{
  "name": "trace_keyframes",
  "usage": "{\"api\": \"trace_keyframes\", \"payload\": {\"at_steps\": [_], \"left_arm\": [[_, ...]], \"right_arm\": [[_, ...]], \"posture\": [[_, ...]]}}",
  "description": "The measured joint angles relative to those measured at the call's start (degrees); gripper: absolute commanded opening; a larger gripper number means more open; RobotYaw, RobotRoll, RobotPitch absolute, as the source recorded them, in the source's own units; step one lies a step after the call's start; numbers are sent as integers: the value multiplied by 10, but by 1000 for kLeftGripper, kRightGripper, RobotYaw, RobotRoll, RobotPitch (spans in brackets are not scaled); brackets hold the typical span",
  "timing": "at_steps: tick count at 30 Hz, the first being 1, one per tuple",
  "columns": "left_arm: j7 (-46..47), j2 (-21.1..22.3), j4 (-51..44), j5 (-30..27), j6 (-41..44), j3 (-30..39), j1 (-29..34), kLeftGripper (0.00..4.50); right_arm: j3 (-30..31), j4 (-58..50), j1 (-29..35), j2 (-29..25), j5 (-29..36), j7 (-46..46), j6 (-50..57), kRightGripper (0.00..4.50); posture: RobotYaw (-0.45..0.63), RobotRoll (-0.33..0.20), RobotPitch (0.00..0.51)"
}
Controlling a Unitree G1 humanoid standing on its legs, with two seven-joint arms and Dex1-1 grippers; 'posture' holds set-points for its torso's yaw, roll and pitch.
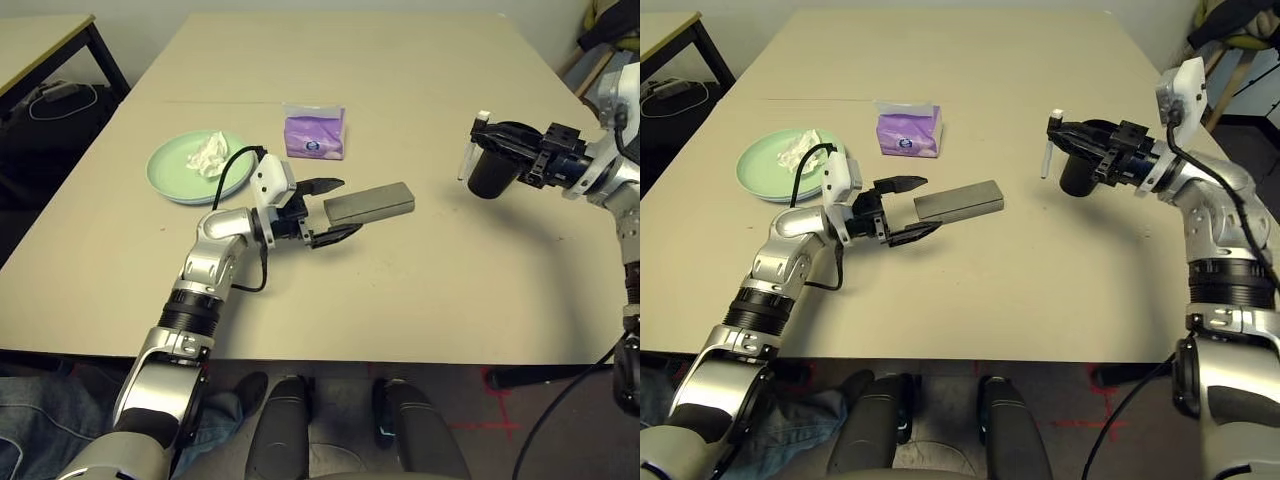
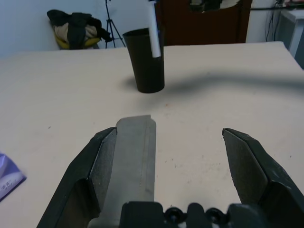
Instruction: Organize and tidy the items on the table.
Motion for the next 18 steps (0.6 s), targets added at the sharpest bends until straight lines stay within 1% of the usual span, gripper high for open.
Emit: {"api": "trace_keyframes", "payload": {"at_steps": [5, 12, 18], "left_arm": [[0, -3, 2, 0, -1, 0, 0, 4500], [0, -3, 2, 0, -1, 1, 0, 4500], [0, -3, 2, 0, -1, 1, 0, 4500]], "right_arm": [[-3, -31, 9, 44, 8, -83, 5, 328], [-26, -38, -2, 50, -9, -214, -6, 328], [-42, -39, -8, 78, -28, -299, -48, 328]], "posture": [[83, 0, 83], [84, 0, 83], [76, 0, 85]]}}
